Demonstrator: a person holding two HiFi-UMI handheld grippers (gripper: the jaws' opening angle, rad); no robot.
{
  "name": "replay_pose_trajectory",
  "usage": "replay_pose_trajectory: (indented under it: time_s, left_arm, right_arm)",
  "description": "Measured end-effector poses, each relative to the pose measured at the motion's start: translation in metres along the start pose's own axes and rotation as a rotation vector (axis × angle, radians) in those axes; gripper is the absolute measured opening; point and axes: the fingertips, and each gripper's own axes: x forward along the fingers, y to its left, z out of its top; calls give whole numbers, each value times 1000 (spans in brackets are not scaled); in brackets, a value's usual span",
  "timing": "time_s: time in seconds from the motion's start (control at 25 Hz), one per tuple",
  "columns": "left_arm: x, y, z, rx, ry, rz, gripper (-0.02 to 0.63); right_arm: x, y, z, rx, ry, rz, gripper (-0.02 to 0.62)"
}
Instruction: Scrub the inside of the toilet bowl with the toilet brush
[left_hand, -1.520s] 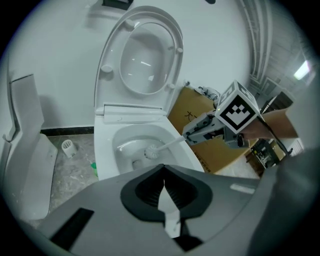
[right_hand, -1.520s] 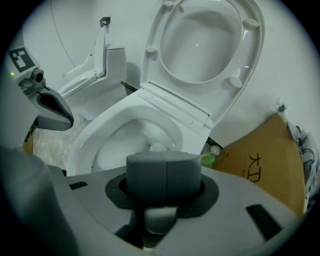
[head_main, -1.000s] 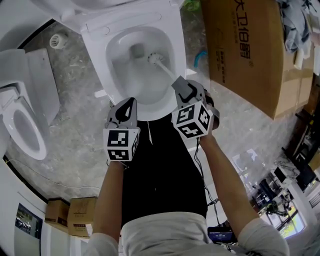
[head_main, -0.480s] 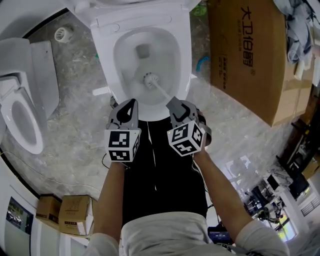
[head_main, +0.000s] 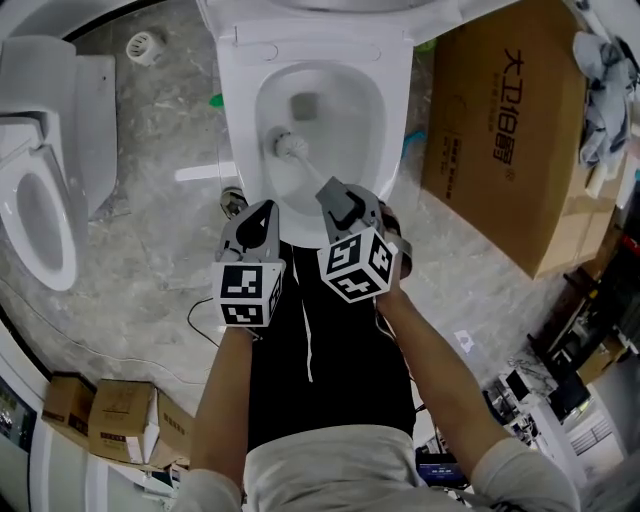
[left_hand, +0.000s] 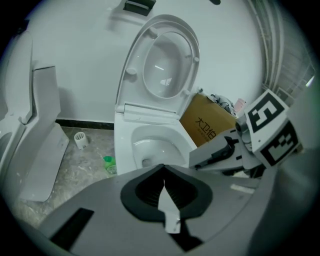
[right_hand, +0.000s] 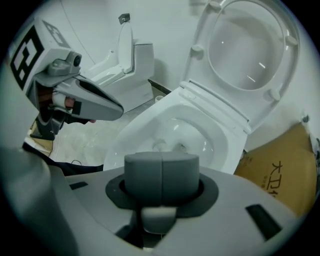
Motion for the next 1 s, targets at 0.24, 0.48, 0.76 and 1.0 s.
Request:
replay_pose_trajectory:
  time_s: [0.24, 0.48, 0.76, 1.0]
  left_arm:
    - [-2, 16, 1, -42, -20, 10, 11]
    - [-1, 26, 2, -69, -24, 21, 11]
    - [5, 31, 0, -60, -16, 13, 11]
    - [11, 27, -2, -62, -10, 9, 11]
  right_arm:
    - [11, -31, 43, -25, -26, -26, 146]
    - [17, -45, 67, -56, -19, -47, 146]
    - [39, -59, 66, -73, 34, -77, 146]
    - [60, -81, 48, -35, 70, -80, 146]
